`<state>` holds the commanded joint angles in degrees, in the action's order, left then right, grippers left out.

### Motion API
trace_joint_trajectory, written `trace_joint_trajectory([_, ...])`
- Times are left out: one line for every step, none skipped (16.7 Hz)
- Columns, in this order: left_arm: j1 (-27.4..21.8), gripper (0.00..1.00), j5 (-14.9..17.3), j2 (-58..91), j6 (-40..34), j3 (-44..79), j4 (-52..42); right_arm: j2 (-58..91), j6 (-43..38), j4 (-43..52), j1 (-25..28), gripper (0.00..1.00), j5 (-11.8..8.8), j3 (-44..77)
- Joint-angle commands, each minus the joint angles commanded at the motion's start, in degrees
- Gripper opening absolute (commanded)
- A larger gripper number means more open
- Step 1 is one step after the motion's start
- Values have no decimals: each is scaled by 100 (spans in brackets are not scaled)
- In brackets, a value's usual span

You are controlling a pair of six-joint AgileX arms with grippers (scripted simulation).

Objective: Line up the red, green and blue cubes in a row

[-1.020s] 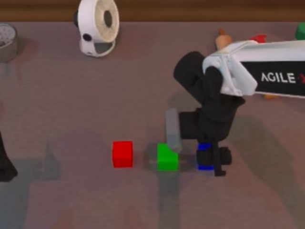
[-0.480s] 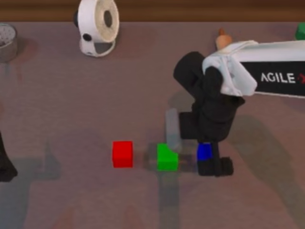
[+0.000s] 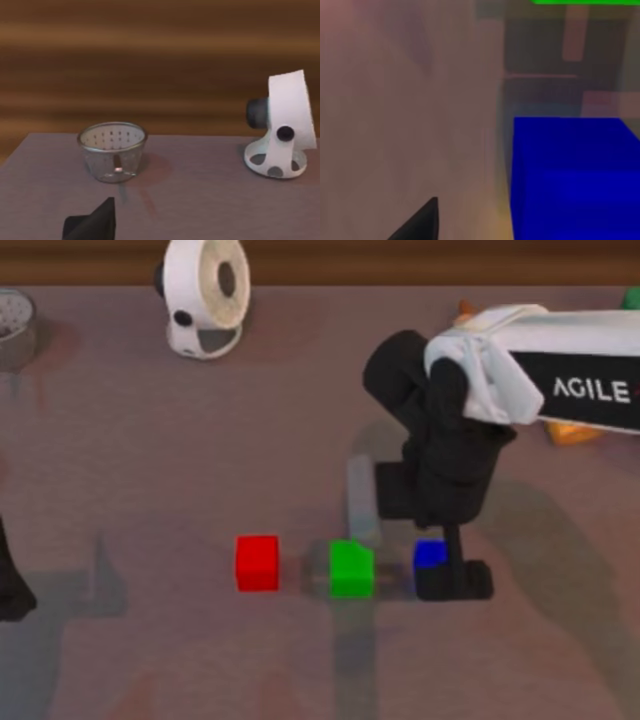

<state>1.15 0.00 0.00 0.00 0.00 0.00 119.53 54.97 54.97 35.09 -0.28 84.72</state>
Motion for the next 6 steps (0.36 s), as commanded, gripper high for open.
trace_joint_trajectory([0,100,0,0,0,0,0,-68,4,229,7,100,-3,132])
trace_joint_trajectory([0,100,0,0,0,0,0,-141,5,464,12,100,-2,268])
trace_joint_trajectory([0,100,0,0,0,0,0,-215,6,676,16,100,1,399])
trace_joint_trajectory([0,100,0,0,0,0,0,-285,6,838,20,100,5,512])
trace_joint_trajectory([0,100,0,0,0,0,0,-342,5,939,23,100,9,593])
trace_joint_trajectory([0,100,0,0,0,0,0,-369,4,978,23,100,11,626])
